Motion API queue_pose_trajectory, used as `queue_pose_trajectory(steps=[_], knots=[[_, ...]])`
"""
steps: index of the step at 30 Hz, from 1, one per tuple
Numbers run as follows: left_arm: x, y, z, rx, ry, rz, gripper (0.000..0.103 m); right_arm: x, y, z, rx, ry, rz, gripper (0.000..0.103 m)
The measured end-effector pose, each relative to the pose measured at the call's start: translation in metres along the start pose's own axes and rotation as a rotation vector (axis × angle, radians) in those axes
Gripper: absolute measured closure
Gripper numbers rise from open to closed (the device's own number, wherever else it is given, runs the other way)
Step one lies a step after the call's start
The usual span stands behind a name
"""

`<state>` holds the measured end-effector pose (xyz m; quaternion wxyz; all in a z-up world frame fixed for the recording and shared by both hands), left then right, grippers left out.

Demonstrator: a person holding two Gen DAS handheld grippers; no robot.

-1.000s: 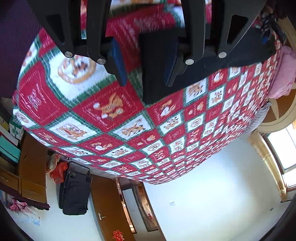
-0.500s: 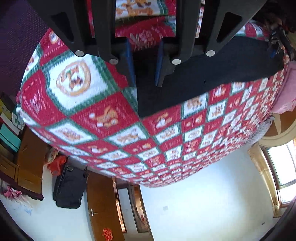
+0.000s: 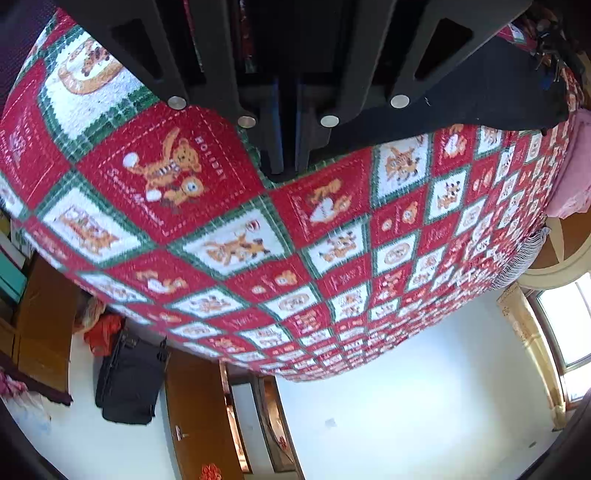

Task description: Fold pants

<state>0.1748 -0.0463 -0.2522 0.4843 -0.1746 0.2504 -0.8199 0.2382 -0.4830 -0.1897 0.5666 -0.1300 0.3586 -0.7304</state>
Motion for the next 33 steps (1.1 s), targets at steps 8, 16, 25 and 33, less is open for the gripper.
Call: queue_pose_trajectory(steps=[8,16,25,33], knots=[[0.001,0.000,-0.001,0.006,0.005,0.012,0.000,0.012,0.027,-0.011,-0.075,-0.002,-0.031,0.098],[0.001,-0.003,-0.003,0.012,-0.003,0.020,0.000,-0.016,-0.031,-0.021,0.041,-0.055,-0.058,0.055],[0.000,-0.006,-0.004,0.014,-0.004,0.022,0.000,-0.179,-0.011,-0.136,-0.216,-0.412,0.223,0.055],[-0.011,-0.013,0.001,-0.006,-0.078,0.043,0.000,-0.186,-0.006,-0.163,-0.294,-0.429,0.169,0.055]])
Point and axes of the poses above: each gripper's, at about its wrist camera, not at the fingertips, and y roughly the way its jaws point, x to its right, z to its top, the point moved 9 cm from there along y, roughly the way its jaws point, and after that the axes turned 1 degree about -x, right-handed, at the moved point
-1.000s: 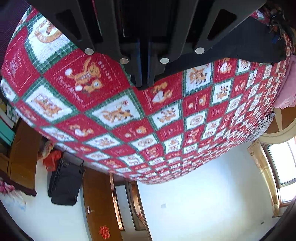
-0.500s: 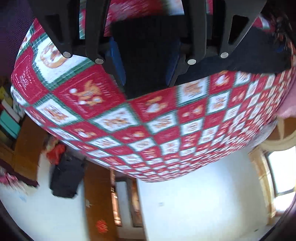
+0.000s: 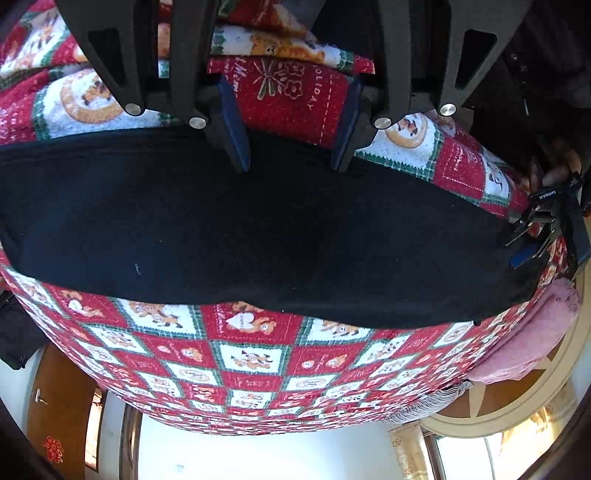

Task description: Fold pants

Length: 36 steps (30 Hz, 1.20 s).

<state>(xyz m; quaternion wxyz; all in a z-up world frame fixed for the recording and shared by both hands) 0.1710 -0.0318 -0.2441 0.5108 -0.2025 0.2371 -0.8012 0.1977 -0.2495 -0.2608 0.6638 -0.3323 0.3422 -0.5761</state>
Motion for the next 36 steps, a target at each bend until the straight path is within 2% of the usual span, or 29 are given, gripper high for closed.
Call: queue_pose_trajectory(steps=[4,7,11,15,19,23,25,28,32,34,36], knots=[[-0.020,-0.001,0.005,-0.009,-0.071,0.042,0.000,-0.030,-0.009,0.020,0.063,-0.018,0.054,0.055],[-0.036,0.003,0.006,-0.031,-0.103,0.084,0.000,-0.057,0.004,0.035,0.079,-0.044,0.090,0.055],[-0.040,0.007,0.005,-0.039,-0.102,0.095,0.000,-0.080,0.038,0.032,0.007,-0.064,0.087,0.055],[-0.040,0.008,0.004,-0.042,-0.087,0.105,0.000,-0.085,0.049,0.022,0.003,-0.121,0.030,0.055],[-0.041,0.007,0.005,-0.053,-0.097,0.103,0.000,-0.080,0.047,0.023,-0.002,-0.075,0.072,0.055],[-0.052,-0.001,0.011,-0.040,-0.127,0.116,0.000,-0.080,0.049,0.021,0.005,-0.088,0.076,0.055],[-0.064,-0.006,0.017,-0.021,-0.129,0.146,0.000,-0.081,0.050,0.020,0.005,-0.100,0.068,0.055],[-0.098,-0.012,0.022,0.000,-0.140,0.237,0.000,-0.082,0.050,0.019,0.007,-0.103,0.061,0.055],[-0.148,-0.003,0.003,-0.059,-0.190,0.329,0.000,-0.083,0.051,0.018,0.008,-0.113,0.052,0.055],[-0.159,-0.011,0.002,-0.024,-0.214,0.294,0.000,-0.085,0.051,0.016,0.006,-0.141,0.035,0.054],[-0.175,-0.022,0.007,-0.017,-0.210,0.351,0.000,-0.086,0.051,0.015,0.010,-0.150,0.025,0.054]])
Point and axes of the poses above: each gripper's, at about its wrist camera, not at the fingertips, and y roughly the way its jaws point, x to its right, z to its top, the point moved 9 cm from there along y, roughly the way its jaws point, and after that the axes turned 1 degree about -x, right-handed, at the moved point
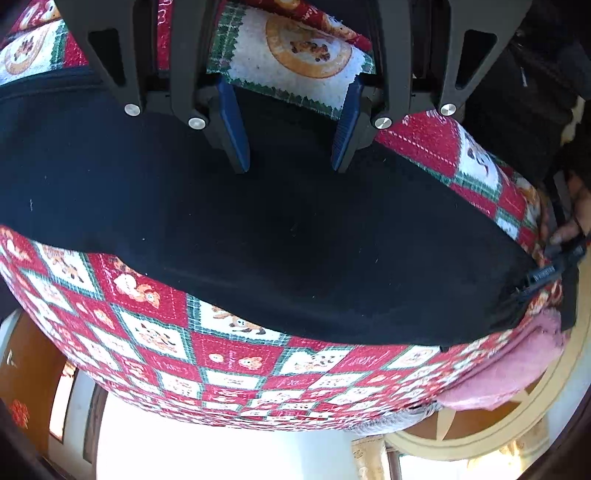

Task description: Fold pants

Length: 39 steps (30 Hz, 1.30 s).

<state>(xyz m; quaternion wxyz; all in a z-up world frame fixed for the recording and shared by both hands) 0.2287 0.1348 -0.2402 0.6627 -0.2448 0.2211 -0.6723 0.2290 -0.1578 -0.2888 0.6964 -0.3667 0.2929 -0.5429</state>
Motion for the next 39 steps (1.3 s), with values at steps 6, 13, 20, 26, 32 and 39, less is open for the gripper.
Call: queue_pose_trajectory(steps=[6,13,20,26,32,39], knots=[[-0.047,0.009,0.009,-0.019,-0.072,0.045,0.000,-0.004,0.002,0.000,0.009,-0.002,0.009,0.043],[-0.048,0.008,0.003,0.003,-0.067,0.064,0.000,-0.003,-0.008,0.004,0.024,0.011,0.040,0.039],[-0.019,-0.020,0.014,0.056,-0.099,-0.010,0.000,0.121,-0.102,0.014,0.242,0.315,-0.060,0.040],[0.025,-0.010,0.002,0.010,-0.061,-0.066,0.000,0.249,-0.159,-0.027,0.302,0.591,-0.221,0.057],[0.040,0.006,-0.010,-0.022,-0.018,-0.040,0.000,0.286,-0.156,-0.053,0.215,0.651,-0.261,0.059],[0.041,0.003,-0.013,0.013,-0.011,-0.026,0.000,0.283,-0.144,-0.059,0.211,0.663,-0.182,0.059]])
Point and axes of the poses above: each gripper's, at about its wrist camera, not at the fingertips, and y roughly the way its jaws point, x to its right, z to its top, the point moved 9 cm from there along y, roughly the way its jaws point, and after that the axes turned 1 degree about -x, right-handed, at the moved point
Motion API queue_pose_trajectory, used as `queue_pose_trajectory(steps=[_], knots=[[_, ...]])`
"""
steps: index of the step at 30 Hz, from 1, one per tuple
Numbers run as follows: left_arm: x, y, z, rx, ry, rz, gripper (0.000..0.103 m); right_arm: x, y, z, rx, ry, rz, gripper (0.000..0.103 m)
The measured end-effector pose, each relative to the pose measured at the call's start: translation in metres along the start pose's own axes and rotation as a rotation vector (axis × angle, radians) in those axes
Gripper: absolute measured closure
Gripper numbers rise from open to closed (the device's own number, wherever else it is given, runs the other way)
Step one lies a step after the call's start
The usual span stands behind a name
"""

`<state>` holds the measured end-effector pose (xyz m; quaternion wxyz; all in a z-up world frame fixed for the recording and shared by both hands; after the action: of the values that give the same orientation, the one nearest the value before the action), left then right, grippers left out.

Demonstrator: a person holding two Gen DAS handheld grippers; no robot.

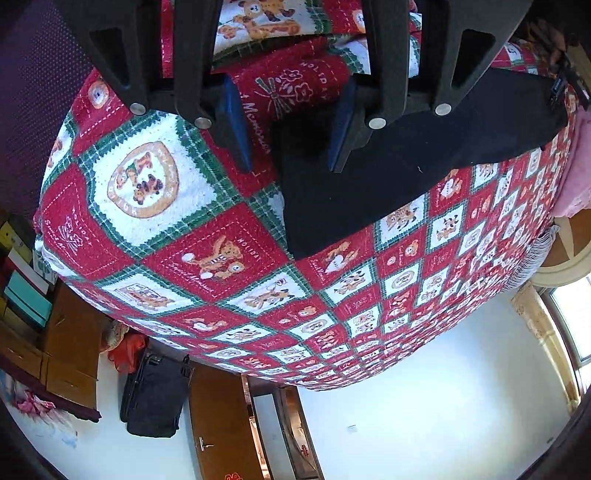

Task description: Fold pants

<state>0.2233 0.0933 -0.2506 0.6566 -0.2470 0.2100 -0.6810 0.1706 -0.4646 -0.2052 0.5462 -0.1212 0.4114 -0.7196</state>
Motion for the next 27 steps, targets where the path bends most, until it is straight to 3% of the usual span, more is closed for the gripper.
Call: queue_pose_trajectory(steps=[4,11,14,19,27], knots=[[0.001,0.000,0.000,0.001,-0.003,0.001,0.000,-0.005,0.014,-0.001,0.005,0.005,0.031,0.062],[0.000,0.000,-0.001,0.004,-0.009,-0.006,0.000,0.004,0.016,0.004,0.052,0.095,0.076,0.085],[0.000,-0.001,-0.001,-0.008,-0.015,-0.012,0.000,-0.007,0.009,0.007,0.084,0.084,0.093,0.089],[0.001,-0.008,0.000,-0.018,-0.058,-0.052,0.000,-0.057,-0.021,0.016,0.180,-0.044,0.097,0.089],[0.023,-0.029,0.013,0.007,-0.042,-0.143,0.000,-0.156,-0.038,0.002,0.216,-0.277,0.124,0.090]])
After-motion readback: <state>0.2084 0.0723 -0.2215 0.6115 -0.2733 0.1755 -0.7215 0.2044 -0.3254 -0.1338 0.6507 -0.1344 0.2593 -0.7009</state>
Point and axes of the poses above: each gripper's, at about its wrist camera, not at the fingertips, and y roughly the way its jaws point, x to its right, z to its top, the point moved 9 cm from there along y, roughly the way its jaws point, and after that the axes turned 1 degree about -x, right-handed, at the moved point
